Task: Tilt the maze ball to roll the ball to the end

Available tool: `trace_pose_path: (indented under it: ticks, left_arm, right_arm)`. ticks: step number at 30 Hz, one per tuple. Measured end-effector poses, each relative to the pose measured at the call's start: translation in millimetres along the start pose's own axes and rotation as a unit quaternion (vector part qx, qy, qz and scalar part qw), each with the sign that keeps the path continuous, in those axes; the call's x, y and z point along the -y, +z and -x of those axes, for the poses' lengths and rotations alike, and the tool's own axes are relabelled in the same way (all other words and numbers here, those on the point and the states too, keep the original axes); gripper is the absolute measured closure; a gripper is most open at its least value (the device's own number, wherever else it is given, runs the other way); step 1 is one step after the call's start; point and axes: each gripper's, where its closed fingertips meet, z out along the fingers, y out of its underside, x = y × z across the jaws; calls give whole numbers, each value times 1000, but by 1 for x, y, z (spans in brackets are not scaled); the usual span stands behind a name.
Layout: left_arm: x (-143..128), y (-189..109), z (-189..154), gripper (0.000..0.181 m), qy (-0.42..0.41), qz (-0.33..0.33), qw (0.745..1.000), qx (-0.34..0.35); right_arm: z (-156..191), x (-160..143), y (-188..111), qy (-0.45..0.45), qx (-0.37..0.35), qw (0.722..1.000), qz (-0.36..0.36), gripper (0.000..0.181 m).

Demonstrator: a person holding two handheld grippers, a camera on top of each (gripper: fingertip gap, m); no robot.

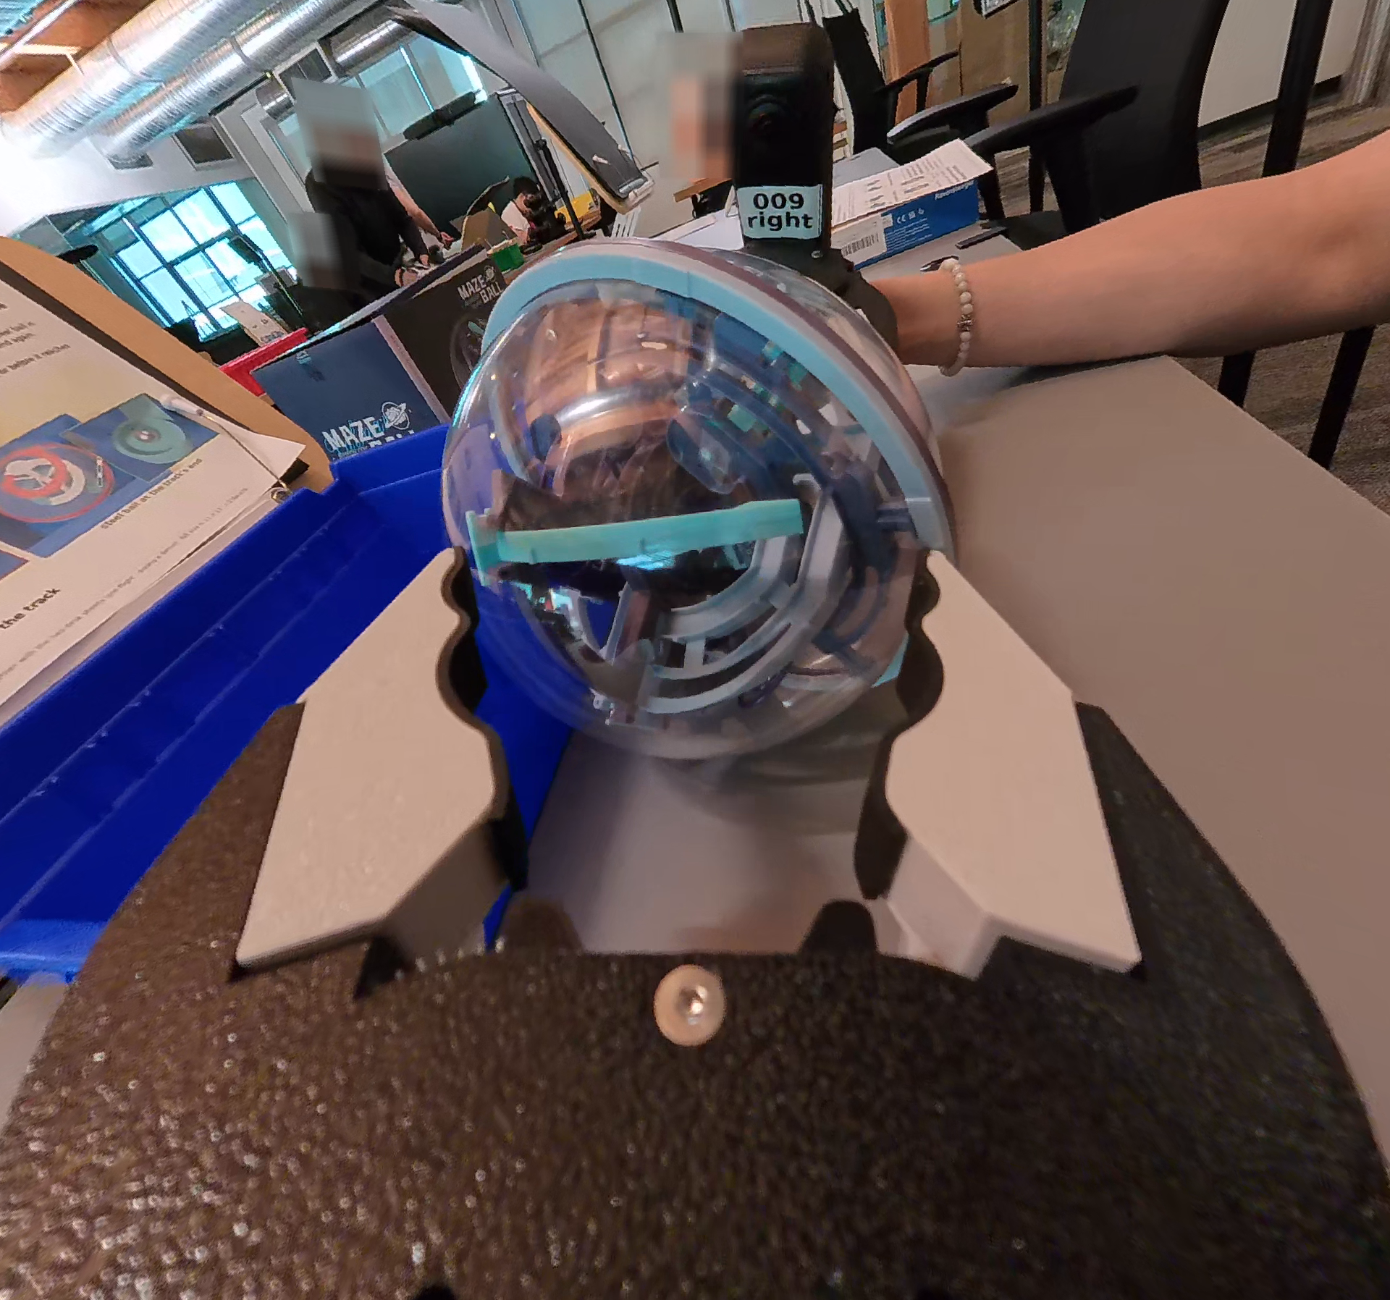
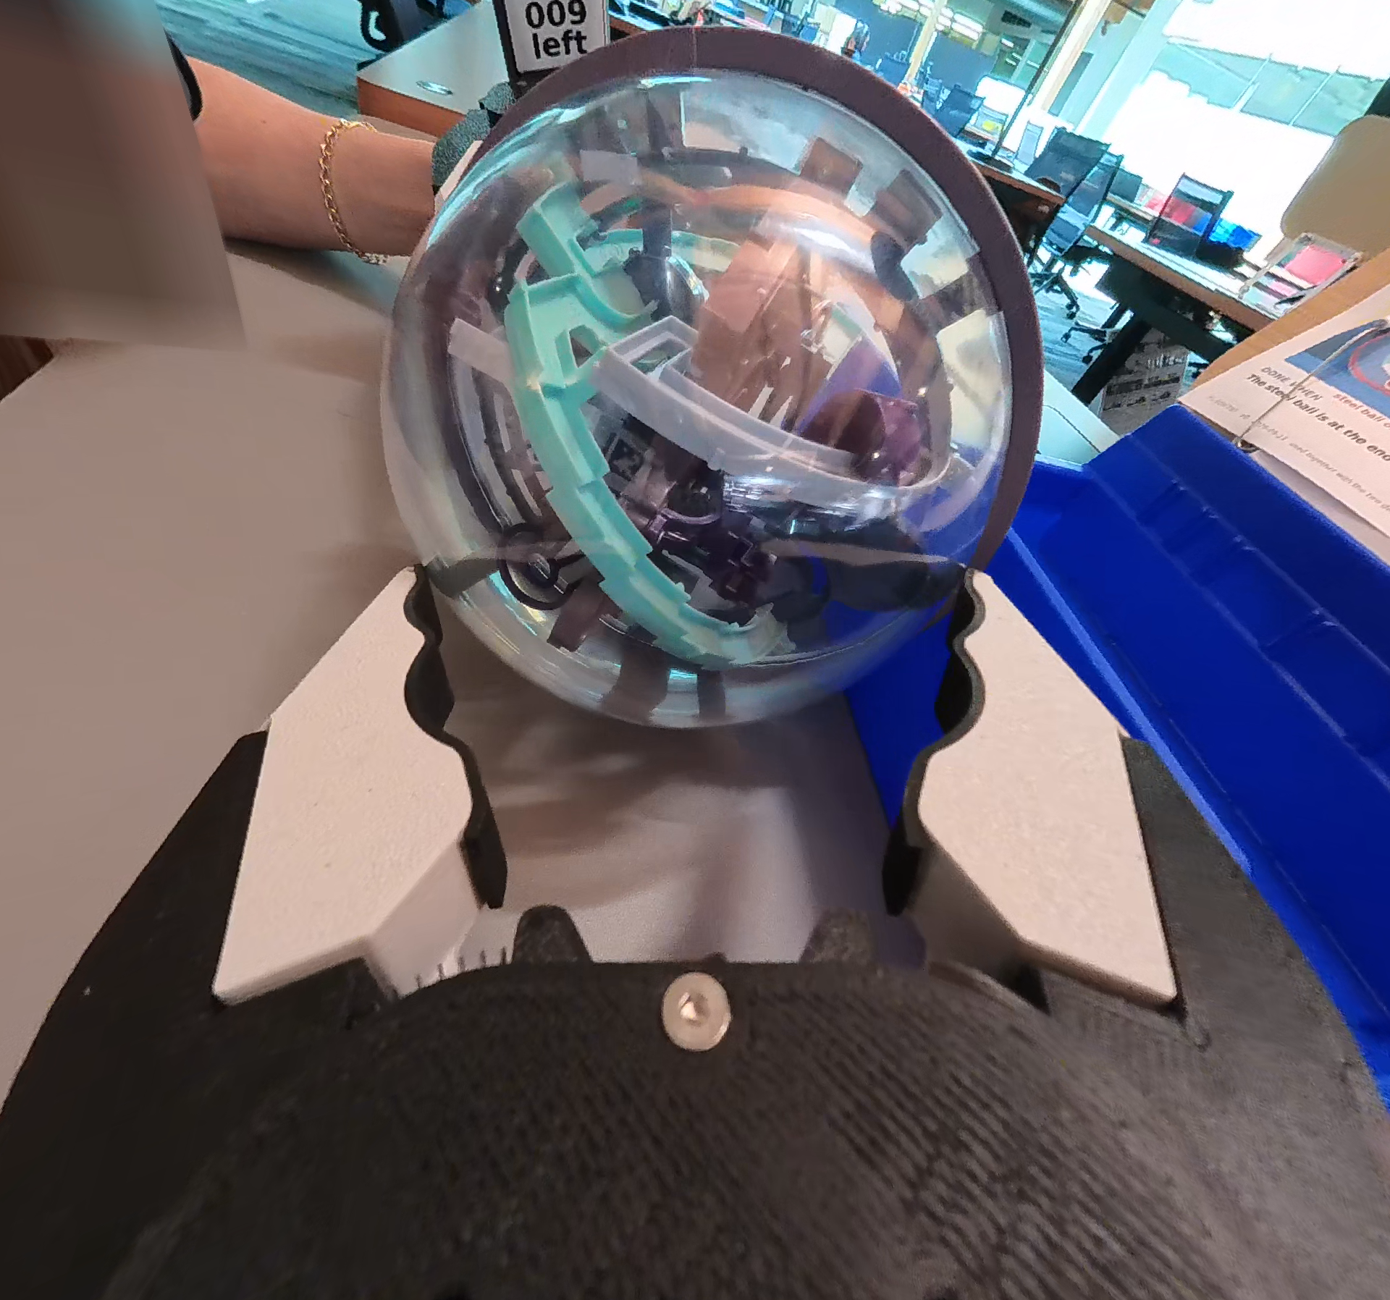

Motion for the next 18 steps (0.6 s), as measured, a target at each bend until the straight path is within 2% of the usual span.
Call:
trace_pose_path:
  ticks: [18]
  left_arm:
    - [4, 1, -1, 70, 1, -1, 1000, 4]
  right_arm:
    - [1, -4, 1, 10, 9, 1000, 3, 50]
